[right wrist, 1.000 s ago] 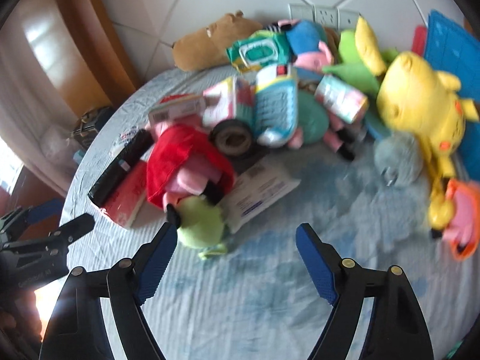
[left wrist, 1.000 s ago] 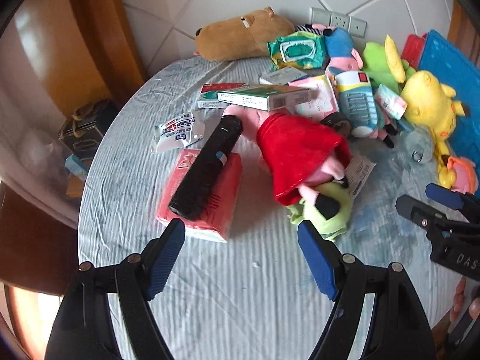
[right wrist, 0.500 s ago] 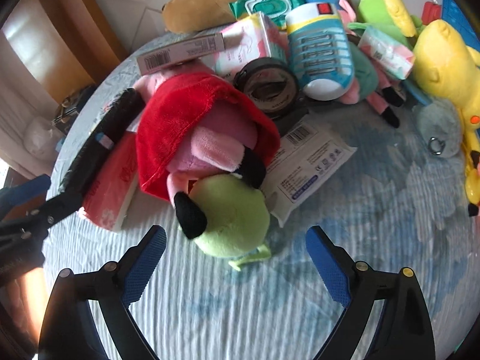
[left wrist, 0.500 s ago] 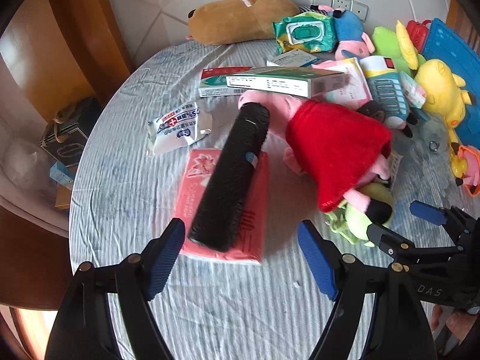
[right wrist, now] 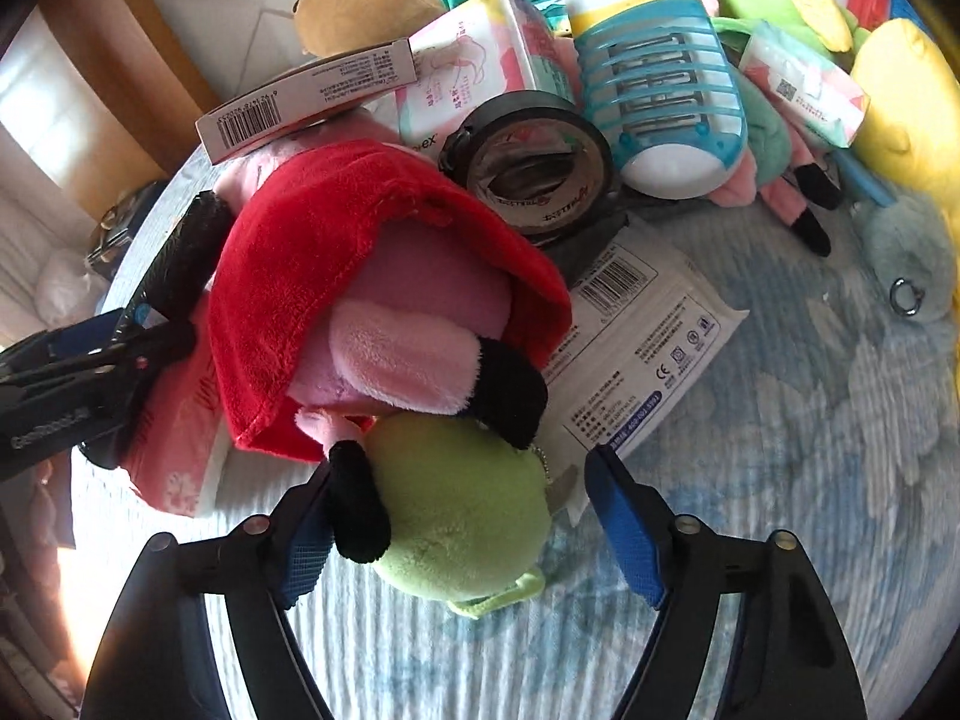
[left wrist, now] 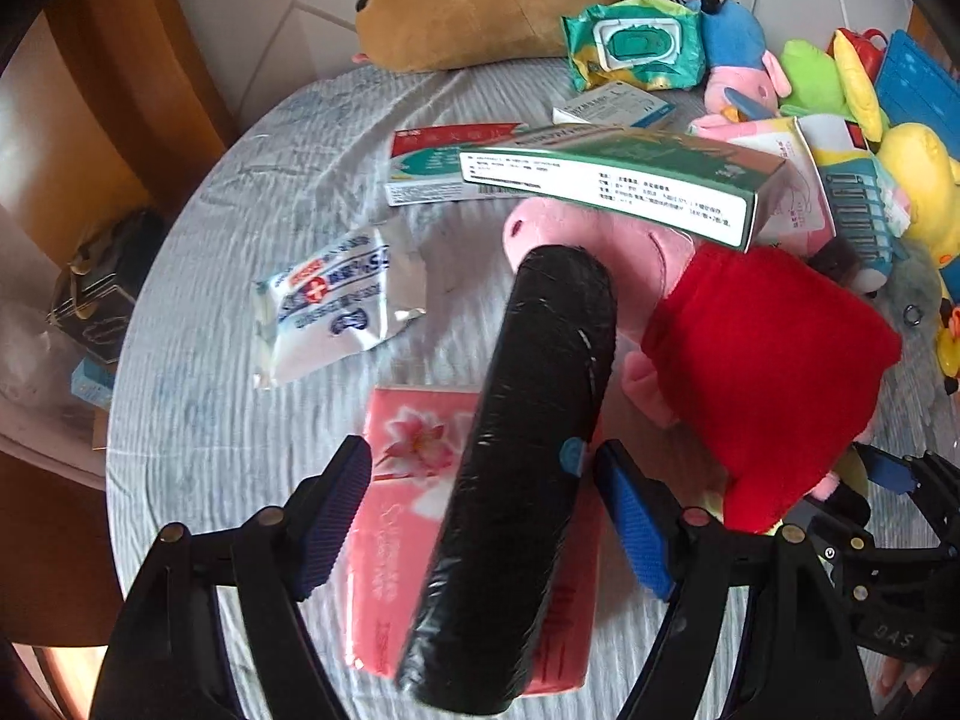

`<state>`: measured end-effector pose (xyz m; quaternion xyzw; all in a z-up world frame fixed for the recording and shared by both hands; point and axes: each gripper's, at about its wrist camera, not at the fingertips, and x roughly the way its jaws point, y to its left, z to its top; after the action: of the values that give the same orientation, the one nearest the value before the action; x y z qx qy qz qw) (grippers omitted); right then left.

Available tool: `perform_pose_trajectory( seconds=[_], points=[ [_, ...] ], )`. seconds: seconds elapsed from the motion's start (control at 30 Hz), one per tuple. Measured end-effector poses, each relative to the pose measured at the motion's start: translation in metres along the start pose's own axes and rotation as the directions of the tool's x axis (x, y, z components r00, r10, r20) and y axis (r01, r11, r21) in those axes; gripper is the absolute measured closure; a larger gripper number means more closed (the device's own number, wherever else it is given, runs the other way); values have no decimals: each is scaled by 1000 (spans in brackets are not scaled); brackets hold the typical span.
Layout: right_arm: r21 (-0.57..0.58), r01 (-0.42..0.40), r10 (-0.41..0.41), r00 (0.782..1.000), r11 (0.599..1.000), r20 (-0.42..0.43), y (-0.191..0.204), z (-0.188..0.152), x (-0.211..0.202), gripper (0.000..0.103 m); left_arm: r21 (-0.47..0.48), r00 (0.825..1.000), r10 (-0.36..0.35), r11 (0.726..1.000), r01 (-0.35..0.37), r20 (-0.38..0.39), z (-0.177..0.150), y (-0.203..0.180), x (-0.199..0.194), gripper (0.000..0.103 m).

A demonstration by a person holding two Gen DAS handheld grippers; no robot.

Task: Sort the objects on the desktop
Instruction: 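Lower the left gripper onto the black roller while the right approaches the green alien plush, then grasp the black roller with the left gripper while the right grasps the green alien plush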

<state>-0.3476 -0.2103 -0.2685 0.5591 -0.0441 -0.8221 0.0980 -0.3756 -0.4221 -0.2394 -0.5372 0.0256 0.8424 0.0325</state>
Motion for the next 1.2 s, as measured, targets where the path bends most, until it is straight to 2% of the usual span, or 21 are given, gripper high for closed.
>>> perform_pose_trajectory(
  seconds=[0.03, 0.1, 0.17, 0.37, 0.4, 0.43, 0.83, 1.03, 1.2],
  points=[
    [0, 2, -2, 1000, 1000, 1, 0, -1, 0, 26, 1, 1000, -12, 1000, 12, 4, -1, -1, 0, 43],
    [-1, 7, -7, 1000, 1000, 4, 1, -4, 1, 26, 4, 1000, -22, 1000, 22, 10, -3, -2, -5, 62],
    [-2, 12, -12, 1000, 1000, 6, 2, -6, 1, 26, 5, 999, -32, 999, 32, 8, -6, -2, -9, 64],
    [-4, 27, -27, 1000, 1000, 14, 3, -13, 3, 26, -1, 999, -35, 999, 35, 20, -15, -2, -13, 67],
    [-11, 35, -35, 999, 999, 23, 5, -15, -1, 39, 2, 999, -37, 999, 37, 21, -16, -3, -16, 68],
    [-18, 43, -42, 999, 999, 32, 7, -17, -5, 42, 6, 999, -42, 999, 42, 27, -19, -4, -20, 69],
    [9, 77, -78, 990, 997, 119, -1, -43, -80, 42, 68, 988, -103, 993, 96, 112, -41, -30, -96, 69],
    [41, 100, -107, 973, 994, 207, 1, -48, -121, 42, 128, 982, -132, 985, 116, 131, -44, -61, -121, 69],
    [64, 125, -138, 952, 990, 274, -14, -47, -165, 42, 175, 974, -169, 974, 142, 150, -45, -88, -142, 69]
  ],
)
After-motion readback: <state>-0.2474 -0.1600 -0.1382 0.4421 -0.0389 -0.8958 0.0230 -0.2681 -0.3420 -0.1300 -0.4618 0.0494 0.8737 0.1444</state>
